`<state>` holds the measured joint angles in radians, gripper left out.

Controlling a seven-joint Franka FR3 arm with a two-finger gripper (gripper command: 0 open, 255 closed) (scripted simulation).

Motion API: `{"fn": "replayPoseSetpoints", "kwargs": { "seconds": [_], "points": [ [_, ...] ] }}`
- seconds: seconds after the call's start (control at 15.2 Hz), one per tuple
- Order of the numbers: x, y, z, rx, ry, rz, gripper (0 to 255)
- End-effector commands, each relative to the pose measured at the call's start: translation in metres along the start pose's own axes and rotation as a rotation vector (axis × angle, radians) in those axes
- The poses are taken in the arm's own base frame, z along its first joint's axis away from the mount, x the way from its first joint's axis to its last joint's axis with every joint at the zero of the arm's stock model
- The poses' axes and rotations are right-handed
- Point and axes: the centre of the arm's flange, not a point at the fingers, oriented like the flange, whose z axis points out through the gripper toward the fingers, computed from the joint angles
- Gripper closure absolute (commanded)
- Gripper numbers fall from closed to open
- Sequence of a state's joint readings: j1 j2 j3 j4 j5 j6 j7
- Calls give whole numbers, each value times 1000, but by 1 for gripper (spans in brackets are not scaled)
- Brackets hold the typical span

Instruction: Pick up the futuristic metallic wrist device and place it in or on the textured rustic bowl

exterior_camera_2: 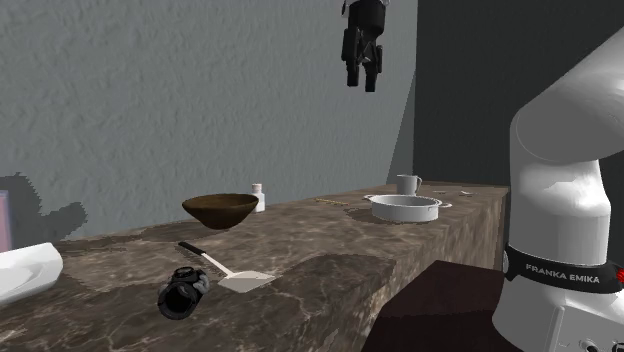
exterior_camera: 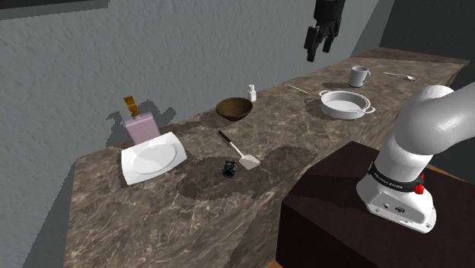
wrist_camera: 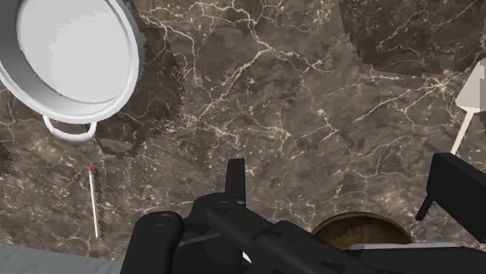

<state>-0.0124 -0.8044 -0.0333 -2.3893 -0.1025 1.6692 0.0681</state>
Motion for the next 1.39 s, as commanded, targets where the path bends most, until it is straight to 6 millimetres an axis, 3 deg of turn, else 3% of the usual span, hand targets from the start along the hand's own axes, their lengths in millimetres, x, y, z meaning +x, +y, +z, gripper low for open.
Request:
{"fn": "replayPoseSetpoints", "kwargs": {
  "seconds": [0.0,0.66,1.32],
  "points": [
    [0,0,0,0,0,0,0],
    [35,-103,73,17,-23,-121,0],
    [55,-211,145,34,-47,-242,0]
  ]
}}
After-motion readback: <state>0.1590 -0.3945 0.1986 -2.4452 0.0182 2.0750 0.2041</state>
